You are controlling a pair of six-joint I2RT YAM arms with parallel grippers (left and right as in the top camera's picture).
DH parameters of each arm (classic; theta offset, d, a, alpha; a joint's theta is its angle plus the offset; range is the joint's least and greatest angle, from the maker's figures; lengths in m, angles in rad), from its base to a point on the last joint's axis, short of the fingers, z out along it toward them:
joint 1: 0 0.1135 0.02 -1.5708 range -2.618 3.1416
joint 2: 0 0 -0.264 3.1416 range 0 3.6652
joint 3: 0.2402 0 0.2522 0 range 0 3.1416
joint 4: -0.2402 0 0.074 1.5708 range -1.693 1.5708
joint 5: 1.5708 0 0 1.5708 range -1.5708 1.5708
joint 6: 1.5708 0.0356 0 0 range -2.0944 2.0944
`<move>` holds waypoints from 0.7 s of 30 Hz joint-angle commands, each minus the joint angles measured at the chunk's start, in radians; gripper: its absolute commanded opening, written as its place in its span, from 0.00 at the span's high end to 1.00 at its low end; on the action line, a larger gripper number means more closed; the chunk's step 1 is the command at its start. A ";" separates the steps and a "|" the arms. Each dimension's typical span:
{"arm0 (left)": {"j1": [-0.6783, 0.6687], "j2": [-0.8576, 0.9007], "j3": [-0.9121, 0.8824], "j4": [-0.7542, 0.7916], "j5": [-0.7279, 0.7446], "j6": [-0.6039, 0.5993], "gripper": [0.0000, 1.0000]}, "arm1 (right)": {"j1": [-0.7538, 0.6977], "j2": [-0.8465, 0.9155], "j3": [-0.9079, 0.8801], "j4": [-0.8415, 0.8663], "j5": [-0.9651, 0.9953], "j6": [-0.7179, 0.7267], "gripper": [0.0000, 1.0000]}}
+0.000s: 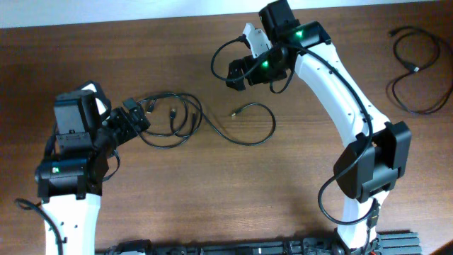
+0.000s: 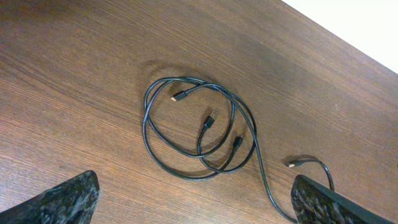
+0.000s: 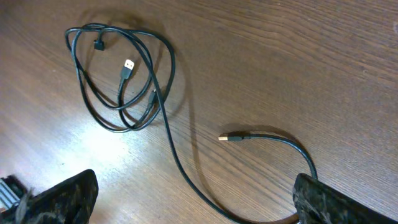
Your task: Untangle cables
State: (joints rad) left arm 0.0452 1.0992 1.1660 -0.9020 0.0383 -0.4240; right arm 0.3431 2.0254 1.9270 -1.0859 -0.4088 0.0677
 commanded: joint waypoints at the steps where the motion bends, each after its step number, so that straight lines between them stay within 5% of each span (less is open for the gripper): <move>1: -0.003 -0.008 0.001 -0.002 0.007 -0.009 0.01 | 0.006 0.000 -0.008 -0.020 0.024 -0.012 0.01; 5: -0.003 -0.008 0.001 -0.002 0.007 -0.009 0.01 | 0.015 0.001 -0.008 -0.046 0.022 -0.143 0.01; 14: -0.003 -0.008 0.001 -0.002 0.007 -0.009 0.02 | 0.019 0.094 -0.010 -0.044 0.016 -0.143 0.02; 21: -0.003 -0.008 0.001 -0.002 0.007 -0.009 0.01 | 0.146 0.189 -0.012 0.064 -0.089 -0.406 0.02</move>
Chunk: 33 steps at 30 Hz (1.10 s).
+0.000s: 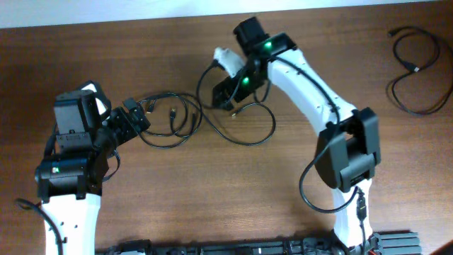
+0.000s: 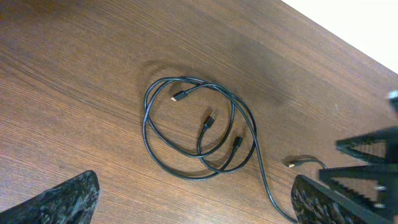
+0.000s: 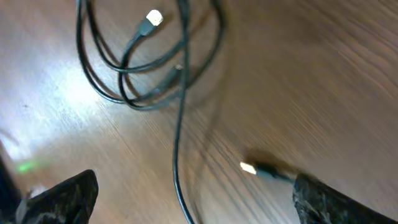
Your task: Untangle cables
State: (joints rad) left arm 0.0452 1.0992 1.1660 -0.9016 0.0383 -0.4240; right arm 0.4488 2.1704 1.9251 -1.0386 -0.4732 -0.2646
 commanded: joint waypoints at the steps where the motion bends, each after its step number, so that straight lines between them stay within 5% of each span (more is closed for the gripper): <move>1: -0.003 -0.008 0.001 -0.002 0.007 -0.009 0.01 | 0.058 0.060 -0.010 0.040 -0.010 -0.076 0.04; 3: -0.003 -0.008 0.001 -0.002 0.007 -0.009 0.01 | 0.077 0.079 -0.010 0.092 0.021 -0.076 0.14; 12: -0.003 -0.008 0.001 -0.002 0.007 -0.009 0.01 | 0.074 0.125 -0.010 0.146 0.164 -0.076 0.13; 33: -0.003 -0.008 0.001 -0.002 0.007 -0.009 0.01 | 0.161 0.127 -0.224 0.300 -0.002 -0.116 0.35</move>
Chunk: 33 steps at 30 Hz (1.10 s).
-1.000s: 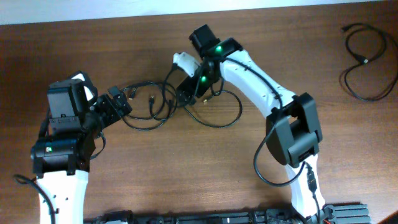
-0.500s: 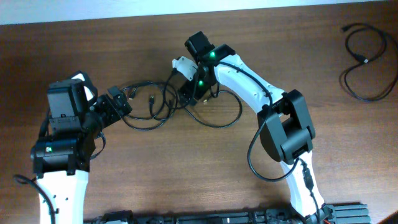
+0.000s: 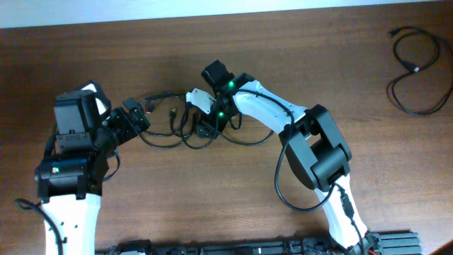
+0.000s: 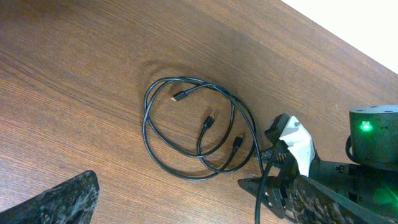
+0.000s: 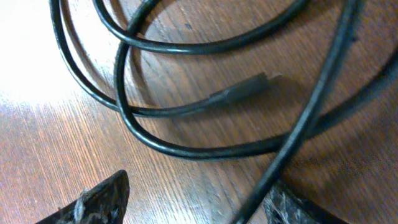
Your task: Untangle cables
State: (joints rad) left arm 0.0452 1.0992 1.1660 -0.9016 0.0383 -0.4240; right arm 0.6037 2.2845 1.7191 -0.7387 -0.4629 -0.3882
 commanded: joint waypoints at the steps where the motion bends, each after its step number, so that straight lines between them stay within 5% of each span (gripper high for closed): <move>1: -0.003 -0.008 0.001 -0.002 0.007 -0.010 0.01 | 0.006 0.013 -0.018 -0.001 -0.012 0.007 0.38; 4: -0.003 -0.008 0.001 -0.002 0.007 -0.009 0.01 | 0.006 0.013 -0.018 0.003 -0.012 0.007 0.52; 7: -0.003 -0.008 0.001 -0.002 0.007 -0.009 0.01 | 0.006 0.013 -0.018 0.028 -0.013 0.007 0.96; 15: -0.003 -0.008 0.001 -0.002 0.007 -0.010 0.01 | -0.037 -0.013 0.042 -0.037 -0.008 0.042 0.96; 23: -0.003 -0.008 0.001 -0.002 0.007 -0.009 0.01 | -0.201 -0.461 0.177 -0.197 -0.205 -0.024 0.96; 33: -0.003 -0.008 0.001 -0.002 0.007 -0.009 0.01 | -0.185 -0.458 0.177 -0.213 -0.211 -0.023 0.96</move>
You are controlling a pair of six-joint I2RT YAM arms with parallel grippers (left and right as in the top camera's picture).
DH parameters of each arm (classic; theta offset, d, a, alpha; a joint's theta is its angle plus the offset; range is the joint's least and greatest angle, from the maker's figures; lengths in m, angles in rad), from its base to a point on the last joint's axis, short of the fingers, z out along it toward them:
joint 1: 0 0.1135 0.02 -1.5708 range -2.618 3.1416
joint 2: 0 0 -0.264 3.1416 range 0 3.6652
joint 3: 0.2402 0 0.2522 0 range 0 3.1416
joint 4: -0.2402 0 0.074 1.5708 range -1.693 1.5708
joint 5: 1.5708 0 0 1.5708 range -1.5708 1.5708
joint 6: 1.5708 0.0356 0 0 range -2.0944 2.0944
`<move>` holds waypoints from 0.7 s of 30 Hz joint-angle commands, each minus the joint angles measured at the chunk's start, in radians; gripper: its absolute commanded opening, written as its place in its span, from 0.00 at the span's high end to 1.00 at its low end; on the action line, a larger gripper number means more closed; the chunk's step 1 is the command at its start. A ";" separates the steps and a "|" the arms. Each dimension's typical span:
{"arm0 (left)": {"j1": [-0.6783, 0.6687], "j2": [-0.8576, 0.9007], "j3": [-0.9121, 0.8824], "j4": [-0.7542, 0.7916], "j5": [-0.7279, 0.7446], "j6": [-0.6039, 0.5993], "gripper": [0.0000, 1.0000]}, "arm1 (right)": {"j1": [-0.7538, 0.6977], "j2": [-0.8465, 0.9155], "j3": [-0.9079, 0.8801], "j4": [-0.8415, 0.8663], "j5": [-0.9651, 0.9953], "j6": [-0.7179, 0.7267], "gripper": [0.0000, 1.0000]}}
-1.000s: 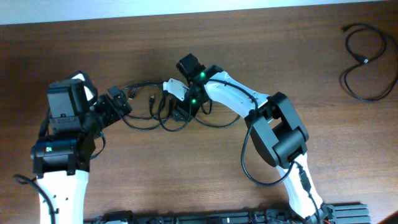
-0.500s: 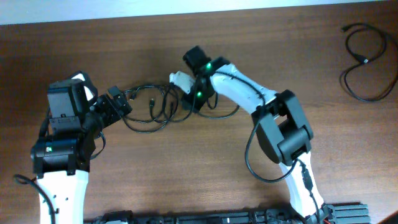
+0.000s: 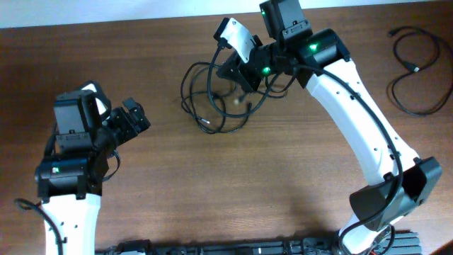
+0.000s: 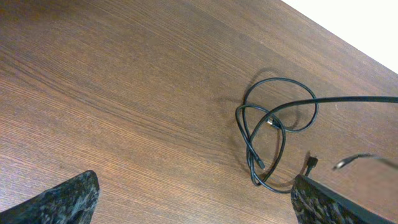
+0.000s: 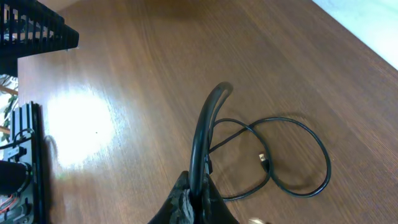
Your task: Untangle cables
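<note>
A black cable tangle (image 3: 207, 103) hangs partly off the wooden table, its lower loops (image 5: 283, 163) resting on the wood. My right gripper (image 3: 242, 74) is raised above the table's far middle and shut on one strand (image 5: 202, 134) of it, which rises straight out of the closed fingers (image 5: 186, 204). In the left wrist view the loops (image 4: 266, 140) lie to the right, with a taut strand (image 4: 351, 99) running off toward the right arm. My left gripper (image 3: 133, 117) stands open at the left, well clear of the cable, with nothing between its fingers (image 4: 62, 199).
A second black cable (image 3: 416, 67) lies coiled at the table's far right corner. The table's far edge (image 3: 141, 20) runs along the top. Dark equipment (image 5: 37, 28) sits at the table's edge in the right wrist view.
My right gripper was low at the tangle with its fingers open around the strands. Now it is shut on one strand and raised farther back and right; the tangle has shifted right, away from the left gripper.
The tangle lay flat in front of my open left gripper while my right gripper hung open over the far middle. The right gripper then stood nearer the tangle, then down among its strands. Now it holds one strand up with the tangle drawn rightward. The left arm stayed still.
</note>
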State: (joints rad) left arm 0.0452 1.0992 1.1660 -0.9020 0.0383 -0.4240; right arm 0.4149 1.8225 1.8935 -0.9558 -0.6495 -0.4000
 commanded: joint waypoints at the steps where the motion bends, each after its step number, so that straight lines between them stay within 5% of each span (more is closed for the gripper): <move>1: -0.003 -0.008 0.001 -0.002 0.007 -0.009 0.01 | 0.005 0.004 0.002 0.002 -0.036 -0.010 0.96; 6: -0.003 -0.008 0.001 -0.002 0.007 -0.009 0.01 | 0.001 -0.010 0.015 -0.014 -0.054 -0.011 0.96; 11: -0.003 -0.008 0.001 -0.001 0.008 -0.010 0.01 | -0.003 -0.025 0.019 0.168 -0.156 -0.004 0.96; 15: -0.003 -0.004 0.000 0.041 0.033 -0.061 0.01 | -0.005 -0.029 0.019 0.317 -0.156 0.253 0.96; 18: -0.006 0.056 0.000 0.114 0.244 0.113 0.01 | -0.003 -0.029 0.019 0.328 -0.185 0.252 0.96; 21: -0.045 0.179 0.000 0.130 0.254 0.115 0.01 | -0.004 -0.033 0.019 0.396 -0.187 0.253 0.96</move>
State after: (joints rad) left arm 0.0277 1.1961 1.1652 -0.7761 0.2344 -0.3542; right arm 0.4129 1.8206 1.8942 -0.5892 -0.8074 -0.1566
